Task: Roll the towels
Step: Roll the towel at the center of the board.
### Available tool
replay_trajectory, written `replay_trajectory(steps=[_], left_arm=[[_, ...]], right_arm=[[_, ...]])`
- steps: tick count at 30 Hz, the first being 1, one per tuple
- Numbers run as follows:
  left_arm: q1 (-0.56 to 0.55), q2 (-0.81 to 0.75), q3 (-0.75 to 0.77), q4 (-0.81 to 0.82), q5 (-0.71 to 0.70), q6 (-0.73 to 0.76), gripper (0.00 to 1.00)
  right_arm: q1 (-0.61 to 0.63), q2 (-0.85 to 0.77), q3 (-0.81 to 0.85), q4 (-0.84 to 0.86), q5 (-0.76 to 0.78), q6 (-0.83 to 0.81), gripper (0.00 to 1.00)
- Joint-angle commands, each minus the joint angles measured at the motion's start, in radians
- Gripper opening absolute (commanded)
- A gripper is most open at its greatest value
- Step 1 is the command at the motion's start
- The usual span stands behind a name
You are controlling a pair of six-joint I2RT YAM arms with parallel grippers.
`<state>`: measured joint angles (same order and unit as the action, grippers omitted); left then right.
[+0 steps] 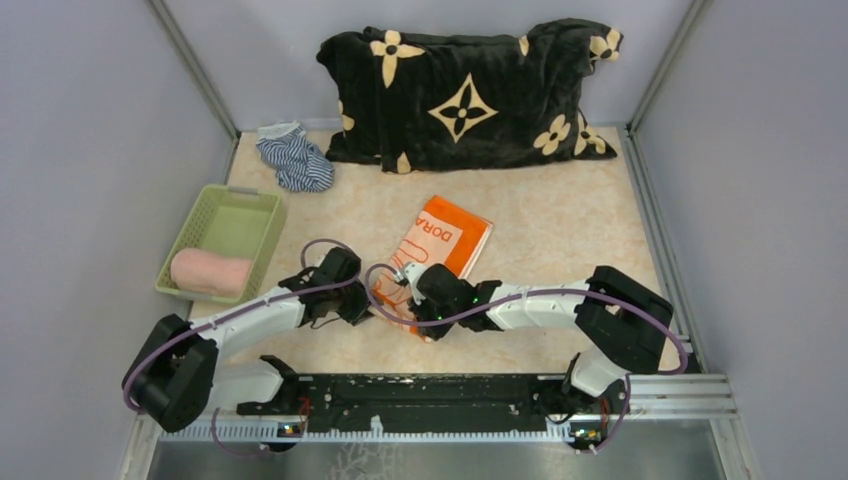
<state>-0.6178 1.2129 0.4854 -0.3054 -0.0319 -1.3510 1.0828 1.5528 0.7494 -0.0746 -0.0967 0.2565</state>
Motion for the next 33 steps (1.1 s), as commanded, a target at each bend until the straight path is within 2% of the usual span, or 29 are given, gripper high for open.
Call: replay_trajectory(steps=[1, 7, 12, 15, 17, 19, 22, 26, 33], left_arm=[[-0.002, 0.0, 0.046, -0.105, -0.124, -0.01, 0.45], [-0.002, 0.028, 0.081, -0.153, -0.165, 0.031, 0.36], [-0.002, 0.047, 0.125, -0.169, -0.187, 0.085, 0.14], [-0.002, 0.051, 0.172, -0.198, -0.212, 0.13, 0.13], [-0.002, 0.05, 0.2, -0.214, -0.23, 0.159, 0.2], [-0.002, 0.043, 0.224, -0.235, -0.244, 0.182, 0.38], [-0.002, 0.022, 0.244, -0.256, -0.26, 0.211, 0.56], [-0.002, -0.027, 0.23, -0.263, -0.269, 0.24, 0.65], [0.001, -0.147, 0.148, -0.262, -0.233, 0.301, 0.73]], right_arm=[[-0.015, -0.048, -0.012, 0.013, -0.046, 0.016, 0.0], [-0.033, -0.047, -0.009, 0.024, -0.102, 0.019, 0.0], [-0.091, -0.051, -0.014, 0.044, -0.212, 0.047, 0.0], [-0.155, -0.046, -0.019, 0.074, -0.332, 0.081, 0.0], [-0.199, -0.019, -0.01, 0.082, -0.423, 0.1, 0.0], [-0.238, 0.007, -0.001, 0.084, -0.498, 0.116, 0.0], [-0.289, 0.046, 0.01, 0.095, -0.592, 0.144, 0.0], [-0.344, 0.131, 0.03, 0.103, -0.691, 0.185, 0.0], [-0.437, 0.23, 0.024, 0.182, -0.808, 0.278, 0.0]])
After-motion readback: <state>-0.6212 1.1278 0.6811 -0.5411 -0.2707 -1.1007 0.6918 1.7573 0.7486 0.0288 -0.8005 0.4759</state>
